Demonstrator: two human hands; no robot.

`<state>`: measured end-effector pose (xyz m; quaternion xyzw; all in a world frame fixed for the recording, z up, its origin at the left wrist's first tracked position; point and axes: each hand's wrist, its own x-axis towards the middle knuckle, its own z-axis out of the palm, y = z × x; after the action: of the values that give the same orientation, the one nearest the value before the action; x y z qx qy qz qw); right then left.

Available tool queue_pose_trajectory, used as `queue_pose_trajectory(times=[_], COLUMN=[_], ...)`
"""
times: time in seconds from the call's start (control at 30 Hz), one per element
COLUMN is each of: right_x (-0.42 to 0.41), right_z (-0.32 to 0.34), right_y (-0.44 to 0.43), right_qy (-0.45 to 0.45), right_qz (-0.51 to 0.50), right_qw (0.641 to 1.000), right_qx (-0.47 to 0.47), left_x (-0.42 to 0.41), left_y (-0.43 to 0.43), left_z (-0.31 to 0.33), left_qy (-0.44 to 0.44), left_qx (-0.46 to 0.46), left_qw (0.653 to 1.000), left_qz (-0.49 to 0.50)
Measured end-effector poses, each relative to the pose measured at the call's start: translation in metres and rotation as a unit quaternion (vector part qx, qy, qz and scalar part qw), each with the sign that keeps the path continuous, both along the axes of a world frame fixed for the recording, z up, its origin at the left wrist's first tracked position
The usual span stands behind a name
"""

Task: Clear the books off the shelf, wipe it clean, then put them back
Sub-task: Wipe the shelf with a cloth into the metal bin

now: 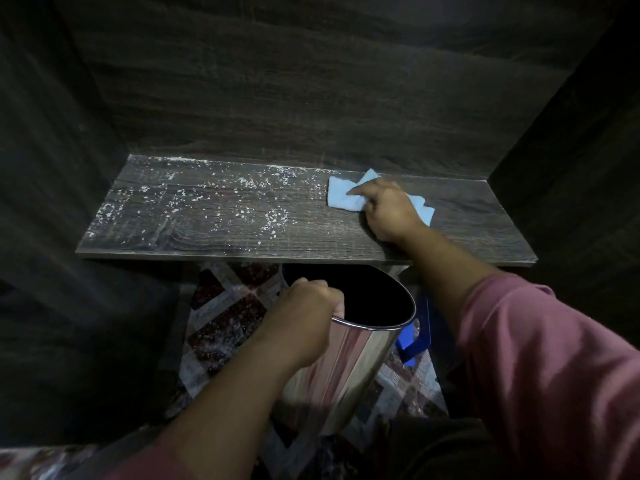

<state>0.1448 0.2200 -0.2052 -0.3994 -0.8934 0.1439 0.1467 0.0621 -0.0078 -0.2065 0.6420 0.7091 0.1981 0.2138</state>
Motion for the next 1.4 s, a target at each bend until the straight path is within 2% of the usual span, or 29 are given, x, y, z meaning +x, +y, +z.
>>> queue_pose_trajectory(times=[0.17, 0.37, 0.47, 0.6, 0.77, 0.8, 0.9, 0.93, 1.03, 1.07, 1.13, 1.2, 1.23, 1.27, 1.37, 1.4], right_x=[0.024, 0.056, 0.077, 0.094, 0.072, 0.068, 0.061, 0.060, 0.055, 0.055, 0.055, 0.056, 0.057, 0.057, 0.056, 0.056], right_z=[0.003, 0.015, 0.032, 0.062, 0.067, 0.059, 0.036, 0.037, 0.059, 0.065, 0.064, 0.051, 0.047, 0.048, 0.065, 0.065], right_y=[-0.040, -0.086, -0.108, -0.116, -0.116, -0.116, -0.119, -0.120, -0.122, -0.121, -0.120, -0.122, -0.123, -0.122, -0.120, -0.119], right_qy=[0.011, -0.001, 0.031, 0.133, 0.253, 0.232, 0.027, 0.026, 0.172, 0.197, 0.150, 0.014, -0.009, 0.010, 0.159, 0.170], right_qz=[0.058, 0.076, -0.001, -0.084, -0.165, -0.156, -0.122, -0.127, -0.151, -0.145, -0.131, -0.113, -0.110, -0.113, -0.129, -0.125], right_qw=[0.998, 0.994, 0.989, 0.972, 0.953, 0.960, 0.986, 0.985, 0.972, 0.969, 0.979, 0.989, 0.988, 0.989, 0.979, 0.977], right_qx=[-0.001, -0.083, -0.143, -0.173, -0.013, -0.017, -0.108, -0.111, -0.046, -0.028, -0.050, -0.098, -0.107, -0.098, -0.021, -0.016], left_x=[0.000, 0.004, 0.006, 0.010, 0.010, 0.010, 0.011, 0.011, 0.011, 0.012, 0.012, 0.013, 0.013, 0.012, 0.012, 0.012], left_y=[-0.001, -0.002, -0.002, -0.003, 0.000, 0.001, 0.002, 0.002, 0.003, 0.003, 0.003, 0.003, 0.003, 0.003, 0.005, 0.005], left_z=[0.001, 0.003, 0.003, 0.003, 0.002, 0.001, 0.001, 0.000, 0.000, 0.000, 0.000, 0.000, 0.000, 0.000, -0.001, -0.001], left_qy=[-0.005, 0.010, 0.013, 0.027, 0.018, 0.022, 0.035, 0.036, 0.034, 0.036, 0.046, 0.053, 0.056, 0.059, 0.057, 0.057], left_qx=[-0.012, -0.017, -0.024, -0.024, -0.032, -0.034, -0.038, -0.040, -0.038, -0.038, -0.037, -0.037, -0.038, -0.039, -0.035, -0.033], left_qw=[1.000, 1.000, 0.999, 0.999, 0.999, 0.999, 0.998, 0.998, 0.998, 0.998, 0.998, 0.997, 0.997, 0.996, 0.997, 0.997], left_qz=[-0.006, -0.015, -0.017, -0.024, -0.026, -0.026, -0.030, -0.032, -0.033, -0.034, -0.038, -0.042, -0.044, -0.046, -0.045, -0.045])
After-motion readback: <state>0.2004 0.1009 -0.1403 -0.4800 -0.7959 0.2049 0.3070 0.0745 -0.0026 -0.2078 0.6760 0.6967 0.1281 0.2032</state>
